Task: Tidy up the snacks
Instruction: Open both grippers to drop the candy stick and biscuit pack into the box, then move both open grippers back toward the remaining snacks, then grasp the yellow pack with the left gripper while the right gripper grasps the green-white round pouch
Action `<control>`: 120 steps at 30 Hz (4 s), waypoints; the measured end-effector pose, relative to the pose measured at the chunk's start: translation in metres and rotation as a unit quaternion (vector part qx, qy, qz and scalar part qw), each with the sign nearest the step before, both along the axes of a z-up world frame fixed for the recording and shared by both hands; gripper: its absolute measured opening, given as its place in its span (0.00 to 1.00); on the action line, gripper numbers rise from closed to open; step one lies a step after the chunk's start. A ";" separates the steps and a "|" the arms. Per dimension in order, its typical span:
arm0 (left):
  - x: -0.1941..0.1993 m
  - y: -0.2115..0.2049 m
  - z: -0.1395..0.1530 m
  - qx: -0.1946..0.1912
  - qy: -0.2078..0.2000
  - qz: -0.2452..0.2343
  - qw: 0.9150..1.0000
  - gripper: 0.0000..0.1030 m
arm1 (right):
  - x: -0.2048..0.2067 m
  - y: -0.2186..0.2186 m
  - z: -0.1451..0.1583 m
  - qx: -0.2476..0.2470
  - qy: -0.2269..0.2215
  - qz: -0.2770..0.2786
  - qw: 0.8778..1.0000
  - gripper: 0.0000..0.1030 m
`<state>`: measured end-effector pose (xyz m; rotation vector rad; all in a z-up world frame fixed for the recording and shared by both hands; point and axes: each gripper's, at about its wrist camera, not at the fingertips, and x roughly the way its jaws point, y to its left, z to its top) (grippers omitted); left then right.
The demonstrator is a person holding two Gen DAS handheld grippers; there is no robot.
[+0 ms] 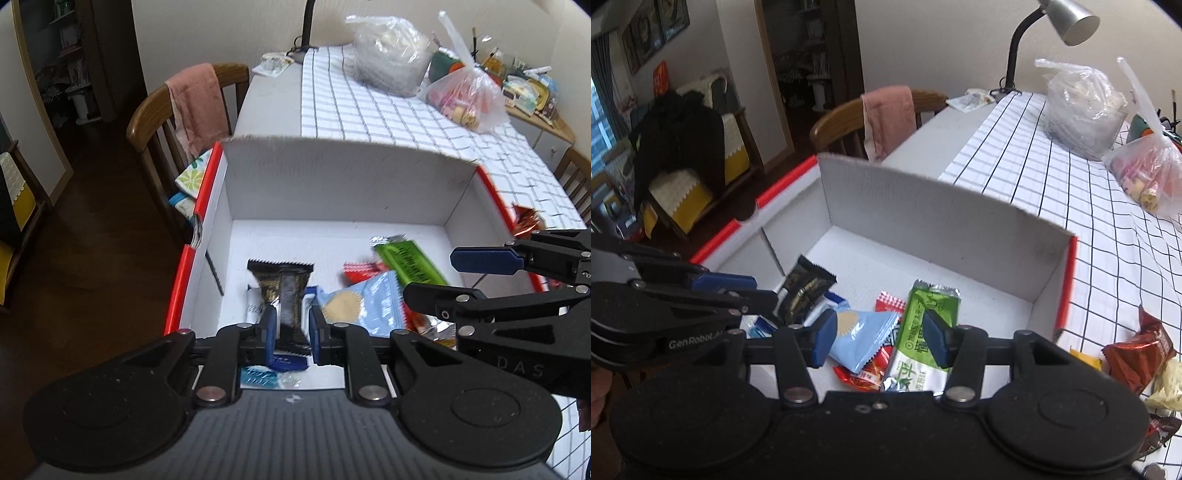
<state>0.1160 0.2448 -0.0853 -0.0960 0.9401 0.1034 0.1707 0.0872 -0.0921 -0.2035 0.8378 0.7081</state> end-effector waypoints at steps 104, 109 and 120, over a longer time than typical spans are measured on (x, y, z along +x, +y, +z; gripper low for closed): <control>0.133 -0.286 -0.083 0.036 0.027 -0.005 0.999 0.43 | 0.114 -0.314 -0.095 -0.028 0.012 0.085 0.996 0.45; 0.131 -0.286 -0.082 0.040 0.030 -0.007 0.999 0.35 | 0.110 -0.317 -0.092 -0.021 0.008 0.072 0.997 0.41; 0.116 -0.284 -0.075 0.023 0.030 -0.015 0.999 0.33 | 0.094 -0.327 -0.084 -0.021 0.003 0.032 0.999 0.20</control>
